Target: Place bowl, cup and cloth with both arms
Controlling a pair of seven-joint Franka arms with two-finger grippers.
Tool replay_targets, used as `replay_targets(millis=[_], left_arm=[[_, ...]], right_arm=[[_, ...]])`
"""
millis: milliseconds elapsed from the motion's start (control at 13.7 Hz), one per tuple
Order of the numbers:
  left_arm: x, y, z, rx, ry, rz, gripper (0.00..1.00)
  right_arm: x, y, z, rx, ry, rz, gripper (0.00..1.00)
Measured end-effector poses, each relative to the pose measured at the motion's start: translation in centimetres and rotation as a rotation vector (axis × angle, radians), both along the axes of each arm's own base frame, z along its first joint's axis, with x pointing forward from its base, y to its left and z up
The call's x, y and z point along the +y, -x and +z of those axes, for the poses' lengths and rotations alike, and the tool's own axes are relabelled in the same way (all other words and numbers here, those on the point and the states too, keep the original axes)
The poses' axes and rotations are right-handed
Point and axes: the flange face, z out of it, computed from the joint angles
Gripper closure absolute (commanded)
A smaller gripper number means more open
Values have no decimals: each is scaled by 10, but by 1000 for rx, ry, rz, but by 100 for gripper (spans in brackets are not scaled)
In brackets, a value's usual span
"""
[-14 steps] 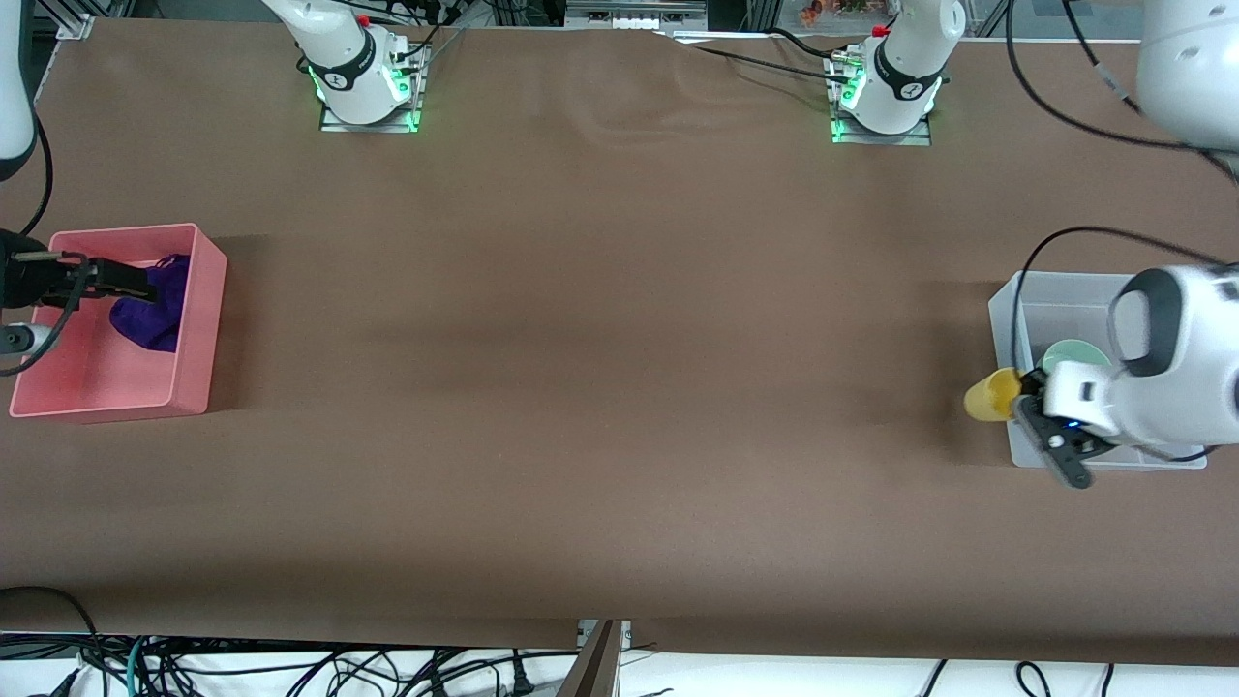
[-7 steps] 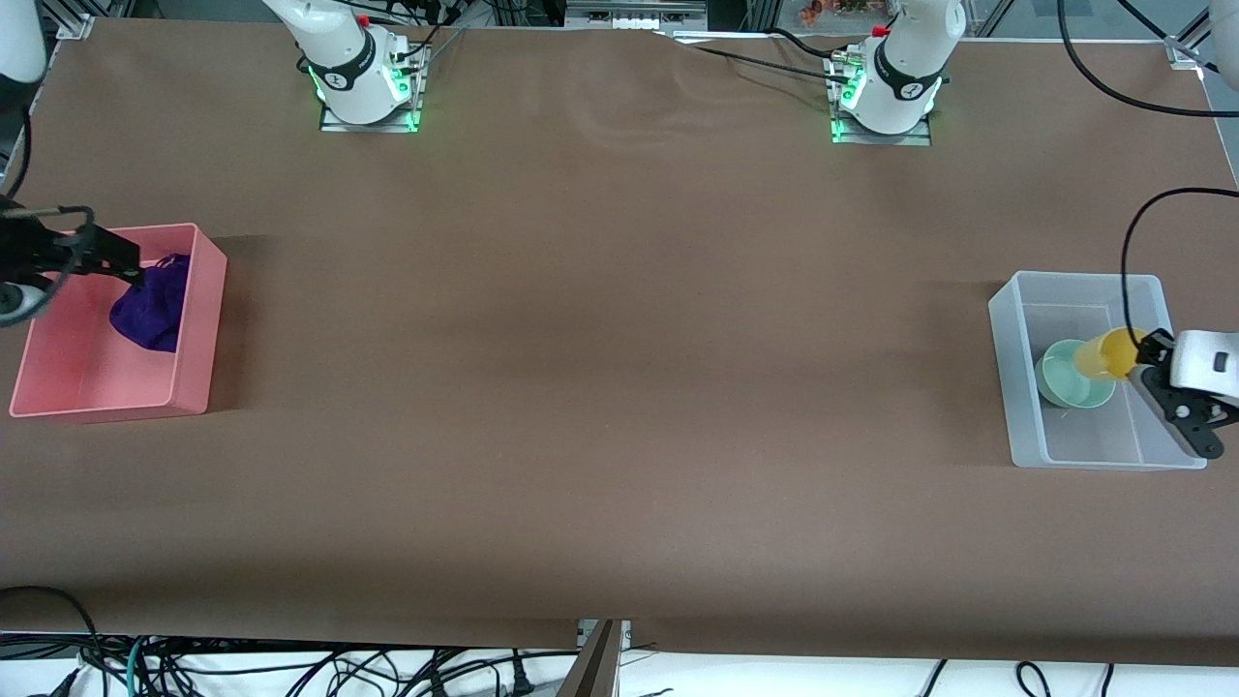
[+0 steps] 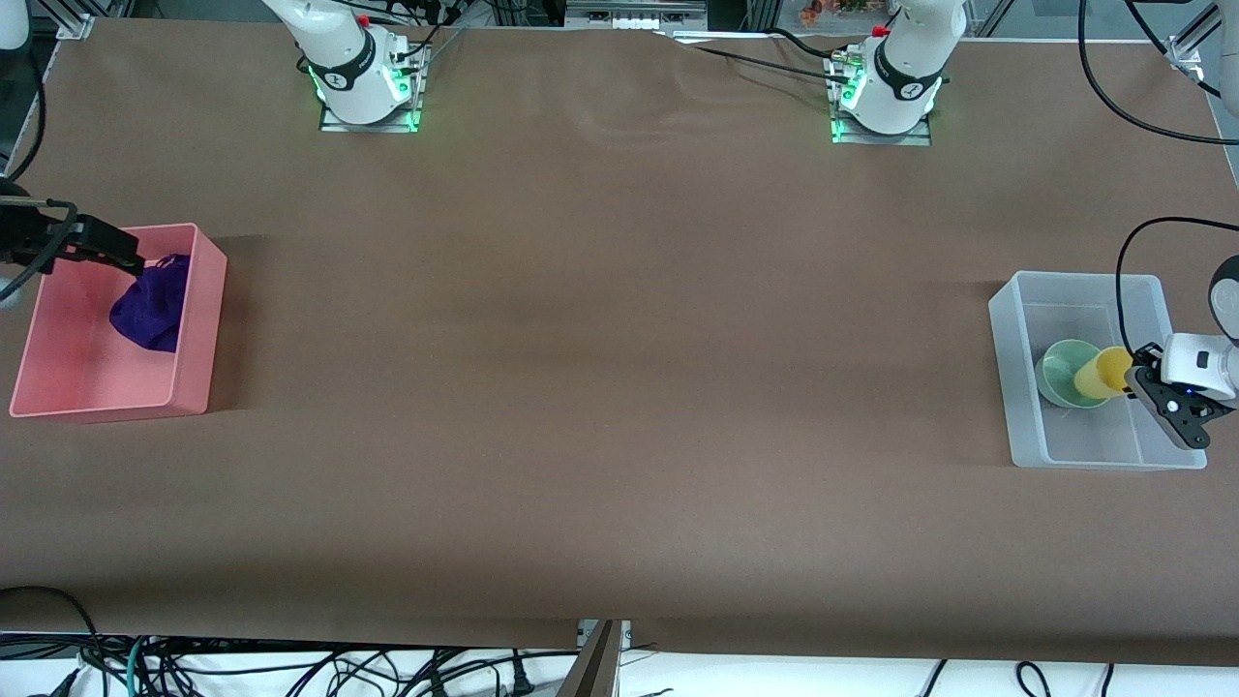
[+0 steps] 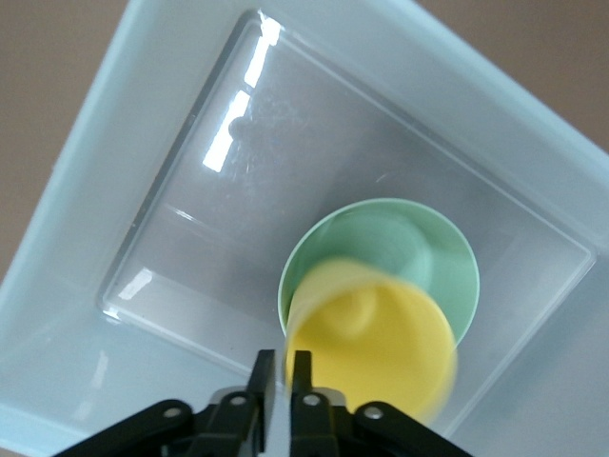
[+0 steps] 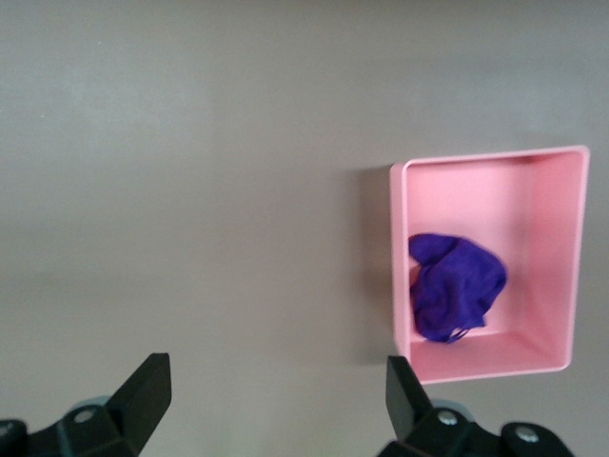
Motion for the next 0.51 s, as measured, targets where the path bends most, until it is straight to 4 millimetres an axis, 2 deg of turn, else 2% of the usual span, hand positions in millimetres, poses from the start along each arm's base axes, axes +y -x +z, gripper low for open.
replay_targets(millis=[146,291,437,510], left_arm=[[-6,-1,6,4,2,-7,0],[-10,-1,13,19,5,-9,0],[-25,-4,37,12,12,-1,0],[-40,-7,58,7,16,26,0]], right_arm=[[0,2,-2,21,-3,-7,0],[-11,4,-3,36,-2,-16,0],[-26,5,-4,42,-3,-5,0],[-31,6,-4,44,-4,-2,0]])
